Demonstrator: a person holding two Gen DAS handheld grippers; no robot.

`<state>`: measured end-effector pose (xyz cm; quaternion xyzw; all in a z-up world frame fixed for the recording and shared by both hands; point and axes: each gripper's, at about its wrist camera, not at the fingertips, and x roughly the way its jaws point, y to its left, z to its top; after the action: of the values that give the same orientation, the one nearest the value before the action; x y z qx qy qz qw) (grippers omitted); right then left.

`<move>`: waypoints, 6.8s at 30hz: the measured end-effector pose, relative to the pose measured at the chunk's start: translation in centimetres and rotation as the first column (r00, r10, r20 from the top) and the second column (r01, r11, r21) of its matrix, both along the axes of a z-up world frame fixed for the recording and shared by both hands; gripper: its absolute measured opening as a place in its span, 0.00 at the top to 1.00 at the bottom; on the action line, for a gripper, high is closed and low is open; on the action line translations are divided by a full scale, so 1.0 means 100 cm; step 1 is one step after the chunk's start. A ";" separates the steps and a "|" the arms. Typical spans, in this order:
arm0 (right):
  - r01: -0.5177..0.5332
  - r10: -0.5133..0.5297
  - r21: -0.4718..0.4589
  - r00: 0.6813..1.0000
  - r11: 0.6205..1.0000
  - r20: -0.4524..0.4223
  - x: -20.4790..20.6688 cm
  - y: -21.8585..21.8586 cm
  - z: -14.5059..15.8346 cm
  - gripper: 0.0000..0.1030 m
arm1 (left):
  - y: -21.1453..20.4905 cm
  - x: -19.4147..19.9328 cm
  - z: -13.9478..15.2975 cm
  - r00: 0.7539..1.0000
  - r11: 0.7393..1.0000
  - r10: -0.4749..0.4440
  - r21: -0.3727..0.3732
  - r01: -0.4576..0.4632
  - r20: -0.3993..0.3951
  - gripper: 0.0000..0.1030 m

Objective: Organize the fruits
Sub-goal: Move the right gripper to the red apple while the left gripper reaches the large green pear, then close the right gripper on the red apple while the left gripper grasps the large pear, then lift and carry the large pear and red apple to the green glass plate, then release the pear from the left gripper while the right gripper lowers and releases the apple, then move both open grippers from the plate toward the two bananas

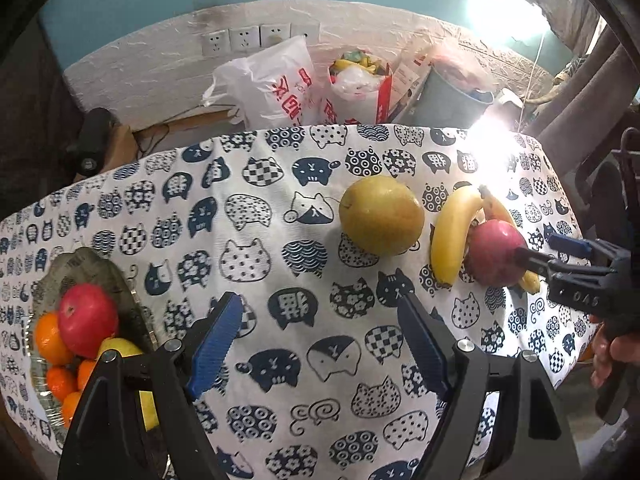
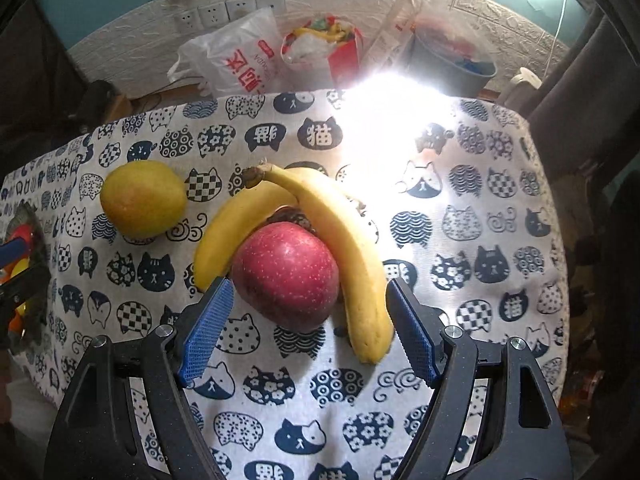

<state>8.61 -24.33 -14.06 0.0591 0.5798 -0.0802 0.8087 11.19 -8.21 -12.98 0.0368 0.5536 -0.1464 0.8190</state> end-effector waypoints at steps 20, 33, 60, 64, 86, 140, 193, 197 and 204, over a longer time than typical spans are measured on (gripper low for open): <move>-0.101 0.098 -0.092 0.995 0.991 -0.036 0.020 0.025 -0.046 0.26 | -0.026 0.039 -0.034 0.997 1.000 0.006 -0.030 -0.008 -0.083 0.21; -0.069 0.069 0.064 0.998 0.996 0.014 0.001 0.011 -0.029 0.27 | -0.062 0.058 -0.045 0.994 0.999 0.030 -0.036 -0.034 -0.103 0.21; -0.037 0.035 0.084 0.999 0.996 0.021 -0.008 -0.001 -0.026 0.27 | -0.090 0.075 -0.075 0.997 1.000 -0.007 -0.001 0.007 -0.073 0.19; -0.039 0.037 0.079 0.999 0.996 0.029 -0.006 0.003 -0.024 0.27 | -0.089 0.063 -0.073 0.997 0.999 -0.035 0.012 0.036 -0.065 0.19; -0.071 0.063 0.063 0.991 0.996 0.119 0.003 0.026 0.014 0.27 | -0.019 0.023 0.005 0.996 0.999 0.033 -0.002 -0.033 0.078 0.19; -0.458 0.445 0.082 0.885 0.885 0.137 0.050 0.296 0.034 0.27 | 0.256 -0.034 -0.016 0.885 0.883 0.465 -0.069 -0.464 -0.004 0.18; -0.517 0.504 0.051 0.849 0.855 0.157 0.004 0.326 0.059 0.23 | 0.282 -0.094 0.074 0.852 0.853 0.519 -0.099 -0.512 0.069 0.16; -0.479 0.470 0.012 0.866 0.878 0.171 0.000 0.296 0.072 0.23 | 0.257 -0.092 0.086 0.876 0.880 0.473 -0.106 -0.464 0.094 0.16; -0.417 0.413 -0.019 0.890 0.909 0.193 -0.010 0.250 0.091 0.23 | 0.211 -0.092 0.105 0.912 0.924 0.381 -0.082 -0.373 0.153 0.16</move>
<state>7.62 0.71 -4.94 -0.0492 0.4990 0.1070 0.8585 1.96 12.87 -2.48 -0.0794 0.4762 0.0040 0.8757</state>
